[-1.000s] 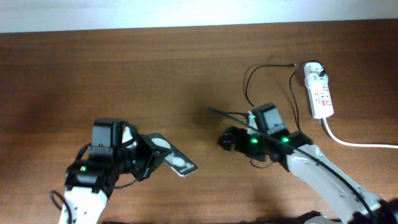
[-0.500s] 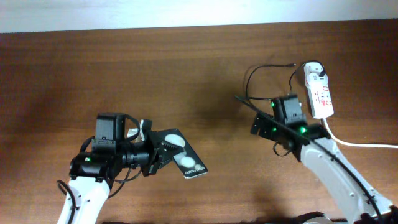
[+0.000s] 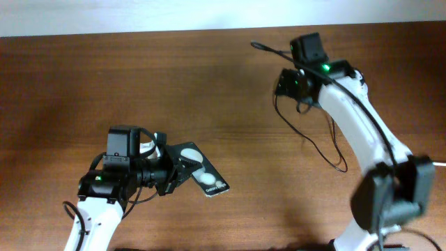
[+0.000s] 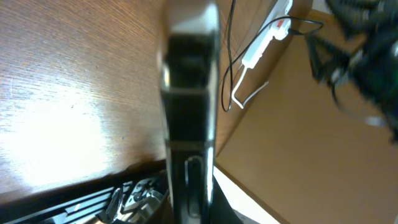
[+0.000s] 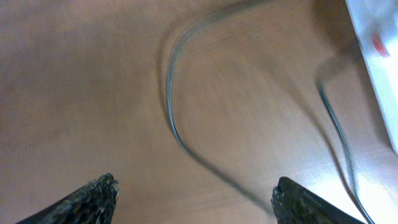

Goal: Plug charger to phone and switch on socket
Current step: 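Grasp the black USB-C cable near its plug with the right gripper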

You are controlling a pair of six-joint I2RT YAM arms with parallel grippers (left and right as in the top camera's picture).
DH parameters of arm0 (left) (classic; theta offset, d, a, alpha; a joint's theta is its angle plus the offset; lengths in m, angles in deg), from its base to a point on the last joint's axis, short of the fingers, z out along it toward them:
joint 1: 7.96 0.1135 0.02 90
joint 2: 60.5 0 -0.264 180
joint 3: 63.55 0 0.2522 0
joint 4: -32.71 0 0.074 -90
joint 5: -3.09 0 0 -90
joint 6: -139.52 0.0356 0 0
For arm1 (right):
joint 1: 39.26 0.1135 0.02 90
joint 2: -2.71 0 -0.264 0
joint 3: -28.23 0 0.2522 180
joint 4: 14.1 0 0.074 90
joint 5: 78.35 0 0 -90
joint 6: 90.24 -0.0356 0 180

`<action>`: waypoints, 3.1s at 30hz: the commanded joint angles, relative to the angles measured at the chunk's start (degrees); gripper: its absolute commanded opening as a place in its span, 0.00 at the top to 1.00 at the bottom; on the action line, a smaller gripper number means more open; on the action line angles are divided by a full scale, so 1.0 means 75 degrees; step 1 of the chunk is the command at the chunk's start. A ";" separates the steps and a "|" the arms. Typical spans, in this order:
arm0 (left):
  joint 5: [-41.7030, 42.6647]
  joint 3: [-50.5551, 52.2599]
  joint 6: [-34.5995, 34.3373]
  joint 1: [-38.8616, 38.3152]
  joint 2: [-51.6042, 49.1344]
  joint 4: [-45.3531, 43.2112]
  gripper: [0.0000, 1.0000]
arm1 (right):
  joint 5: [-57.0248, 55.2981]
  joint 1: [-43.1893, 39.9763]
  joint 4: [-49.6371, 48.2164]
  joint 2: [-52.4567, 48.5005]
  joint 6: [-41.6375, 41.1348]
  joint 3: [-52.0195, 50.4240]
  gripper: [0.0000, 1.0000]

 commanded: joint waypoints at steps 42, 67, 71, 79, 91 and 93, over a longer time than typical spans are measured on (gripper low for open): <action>0.0099 -0.0058 0.0122 0.0012 0.0012 -0.0006 1.00 | 0.1714 -0.0332 -0.1577 -0.2483 0.1617 0.0533 0.96; 0.0102 -0.0058 0.0125 0.0012 0.0012 0.0000 0.99 | -0.0498 -0.0111 0.0871 -0.2448 -0.1093 0.0466 0.39; 0.0099 -0.0058 0.0125 0.0012 0.0012 -0.0003 0.99 | -0.0478 -0.0323 0.0775 -0.2617 -0.1096 0.0458 0.49; 0.0105 -0.0058 0.0125 0.0012 0.0012 0.0000 0.99 | 0.0341 -0.0385 0.0714 -0.3174 -0.1102 0.0443 0.62; -0.0020 -0.0058 0.0122 0.0012 0.0015 -0.0003 1.00 | 0.1754 -0.0382 0.0825 -0.3086 0.0708 0.0664 0.96; -0.0128 -0.0058 0.0125 0.0012 0.0015 -0.0006 1.00 | 0.2521 -0.0382 0.0968 -0.2742 0.1402 0.0825 0.96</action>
